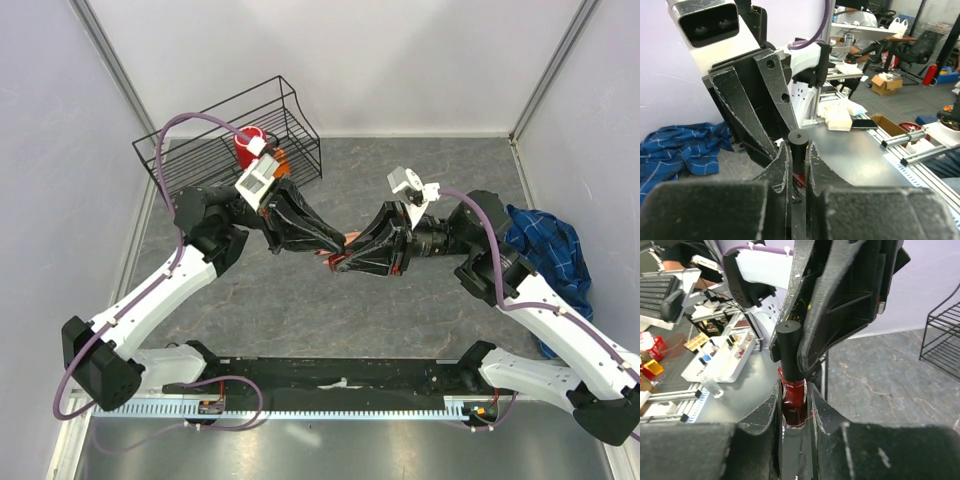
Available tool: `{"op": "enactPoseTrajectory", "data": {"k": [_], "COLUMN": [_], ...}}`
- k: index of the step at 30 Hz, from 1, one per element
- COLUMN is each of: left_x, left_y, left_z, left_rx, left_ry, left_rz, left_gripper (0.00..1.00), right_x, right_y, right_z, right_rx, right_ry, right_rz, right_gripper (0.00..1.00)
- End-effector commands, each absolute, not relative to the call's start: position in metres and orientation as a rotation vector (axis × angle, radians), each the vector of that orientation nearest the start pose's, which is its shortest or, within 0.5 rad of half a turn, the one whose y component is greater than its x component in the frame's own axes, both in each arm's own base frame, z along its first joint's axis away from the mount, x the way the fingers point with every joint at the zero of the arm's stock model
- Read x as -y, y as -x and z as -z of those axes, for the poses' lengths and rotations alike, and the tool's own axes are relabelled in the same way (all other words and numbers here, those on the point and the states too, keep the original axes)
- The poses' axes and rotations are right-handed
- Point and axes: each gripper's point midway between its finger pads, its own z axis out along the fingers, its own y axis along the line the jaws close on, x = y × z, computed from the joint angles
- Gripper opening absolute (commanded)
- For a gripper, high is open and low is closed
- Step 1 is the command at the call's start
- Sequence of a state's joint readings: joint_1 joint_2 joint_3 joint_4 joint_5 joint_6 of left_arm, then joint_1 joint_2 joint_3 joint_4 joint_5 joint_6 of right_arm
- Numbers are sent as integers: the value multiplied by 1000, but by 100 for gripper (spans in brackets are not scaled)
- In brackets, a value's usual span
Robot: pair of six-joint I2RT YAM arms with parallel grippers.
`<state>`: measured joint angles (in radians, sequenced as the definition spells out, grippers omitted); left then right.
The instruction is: Paint the nails
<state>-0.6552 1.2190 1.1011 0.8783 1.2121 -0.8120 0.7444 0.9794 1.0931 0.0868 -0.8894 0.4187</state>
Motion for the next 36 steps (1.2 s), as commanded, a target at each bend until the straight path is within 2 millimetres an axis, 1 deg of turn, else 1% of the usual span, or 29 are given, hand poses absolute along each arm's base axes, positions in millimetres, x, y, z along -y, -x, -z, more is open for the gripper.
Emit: {"op": "enactPoseTrajectory", "data": {"k": [1,2,3,4,5,6,7,8,9,12,13,14,15,16,17,18,19,20,21,22,23,24,25,26,28,29,33,35,36], "left_x": [303,301,292,289,288,285,280,277,270,262,259,258,259,260,263,264,262,266,266,264,272,276,277,287,292,299,311,315,316], "left_y": [-127,-135,-140,-143,-151,-153,-154,-155,-149,-158,-165,-169,-176,-189,-192,-198,-216,-219,-226,-234,-239,-241,-245,-244,-245,-241,-240,-237,-236], "left_z": [-409,-414,-422,-420,-421,-429,-430,-436,-445,-451,-458,-462,-463,-463,-465,-468,-469,-468,-460,-467,-460,-454,-460,-455,-458,-458,-453,-453,-452], "left_rx": [-1153,-1174,-1168,-1229,-1266,-1207,-1264,-1222,-1194,-1220,-1227,-1257,-1278,-1311,-1344,-1352,-1394,-1419,-1473,-1474,-1509,-1543,-1545,-1567,-1566,-1570,-1588,-1589,-1590], "left_ry": [-1304,-1253,-1212,-1167,-1105,-1121,-1054,-1057,-1043,-945,-874,-812,-773,-710,-671,-635,-538,-512,-480,-436,-432,-431,-404,-412,-395,-403,-413,-423,-427], "left_rz": [1784,1767,1717,1716,1685,1588,1542,1463,1414,1323,1291,1303,1303,1286,1288,1270,1205,1176,1142,1099,1091,1081,1065,1071,1062,1073,1082,1090,1093], "left_gripper": [36,42,48,55,58,60,66,76,78,80,80,79,75,73,72,67,65,63,58,55,54,53,52,52,53,54,55,52,49], "right_x": [-298,-299,-299,-300,-298,-298,-297,-297,-296,-293,-292,-290,-289,-287,-284,-282,-280,-279,-276,-274,-273,-272,-271,-271,-270,-270,-271,-272,-272], "right_y": [-114,-121,-128,-134,-143,-149,-161,-165,-169,-182,-185,-192,-196,-199,-205,-210,-213,-216,-220,-222,-222,-224,-224,-225,-227,-227,-227,-226,-227], "right_z": [-471,-460,-456,-451,-442,-438,-429,-426,-423,-420,-419,-419,-418,-420,-420,-420,-421,-421,-422,-422,-423,-423,-423,-422,-421,-420,-420,-419,-420], "right_rx": [-1021,-1092,-1099,-1123,-1193,-1214,-1259,-1277,-1289,-1333,-1341,-1359,-1369,-1375,-1389,-1399,-1408,-1415,-1424,-1427,-1428,-1432,-1435,-1439,-1444,-1447,-1448,-1449,-1449], "right_ry": [1042,1040,1047,1045,1022,1015,993,984,978,925,915,883,868,851,822,799,781,772,748,741,736,728,727,729,722,722,722,725,723], "right_rz": [-1391,-1360,-1302,-1271,-1229,-1201,-1141,-1122,-1098,-1039,-1024,-994,-979,-961,-929,-907,-890,-876,-853,-841,-832,-821,-817,-811,-802,-802,-802,-802,-802], "right_gripper": [0,0,0,0,0,0,0,0,0,0,0,0,0,0,0,0,0,0,0,0,0,0,0,0,0,0,0,0,0]}}
